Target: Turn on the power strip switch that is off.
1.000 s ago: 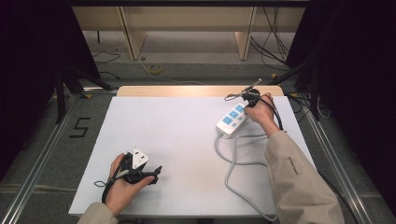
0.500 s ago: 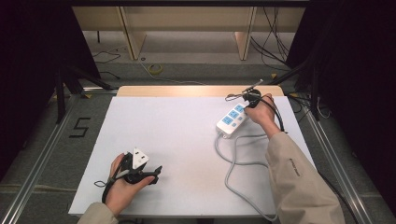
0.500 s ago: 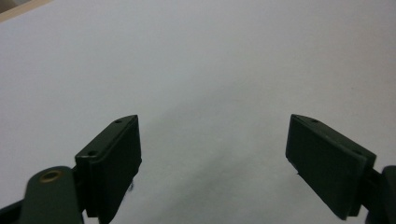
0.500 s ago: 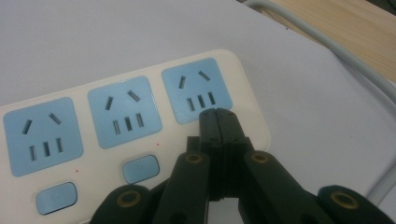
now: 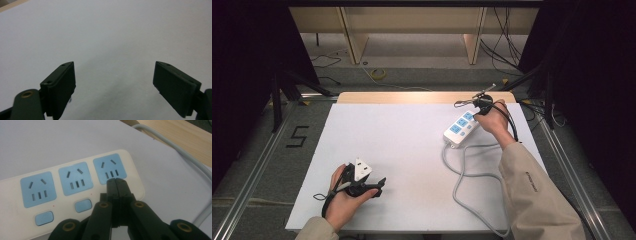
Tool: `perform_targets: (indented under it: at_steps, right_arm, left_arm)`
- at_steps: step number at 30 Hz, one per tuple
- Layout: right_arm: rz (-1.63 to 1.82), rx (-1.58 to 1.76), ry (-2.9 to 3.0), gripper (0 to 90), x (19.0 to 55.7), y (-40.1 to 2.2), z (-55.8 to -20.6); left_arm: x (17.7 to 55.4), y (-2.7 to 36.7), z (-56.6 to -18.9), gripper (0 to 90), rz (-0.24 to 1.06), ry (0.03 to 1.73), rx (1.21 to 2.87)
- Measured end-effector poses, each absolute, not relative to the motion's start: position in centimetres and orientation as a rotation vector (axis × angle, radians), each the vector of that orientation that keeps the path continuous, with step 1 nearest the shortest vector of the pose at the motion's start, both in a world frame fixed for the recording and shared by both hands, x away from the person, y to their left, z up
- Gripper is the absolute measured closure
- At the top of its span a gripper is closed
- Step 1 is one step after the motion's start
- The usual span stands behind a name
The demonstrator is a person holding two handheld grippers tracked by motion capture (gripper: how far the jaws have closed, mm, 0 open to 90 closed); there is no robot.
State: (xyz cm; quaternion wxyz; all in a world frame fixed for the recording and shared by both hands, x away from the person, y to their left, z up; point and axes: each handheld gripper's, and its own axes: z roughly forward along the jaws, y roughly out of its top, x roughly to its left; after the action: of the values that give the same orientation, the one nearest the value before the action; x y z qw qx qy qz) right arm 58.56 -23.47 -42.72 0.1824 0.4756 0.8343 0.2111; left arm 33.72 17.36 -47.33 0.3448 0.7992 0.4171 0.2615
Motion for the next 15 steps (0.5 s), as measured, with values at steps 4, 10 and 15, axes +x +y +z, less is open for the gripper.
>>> perform_targets:
  at_steps: [4,10,15]
  right_arm:
    - [0.596,1.335,2.358,90.0,58.3,-23.5,-42.4]
    - [0.615,1.326,2.366,90.0,57.7,-23.6,-42.1]
    - [0.626,1.330,2.374,90.0,57.2,-23.6,-42.2]
  left_arm:
    - [33.7,17.3,-47.3,17.9,0.680,1.082,2.077]
    - [33.7,17.3,-47.3,17.9,0.681,1.081,2.078]
    - [33.7,17.3,-47.3,17.9,0.680,1.079,2.079]
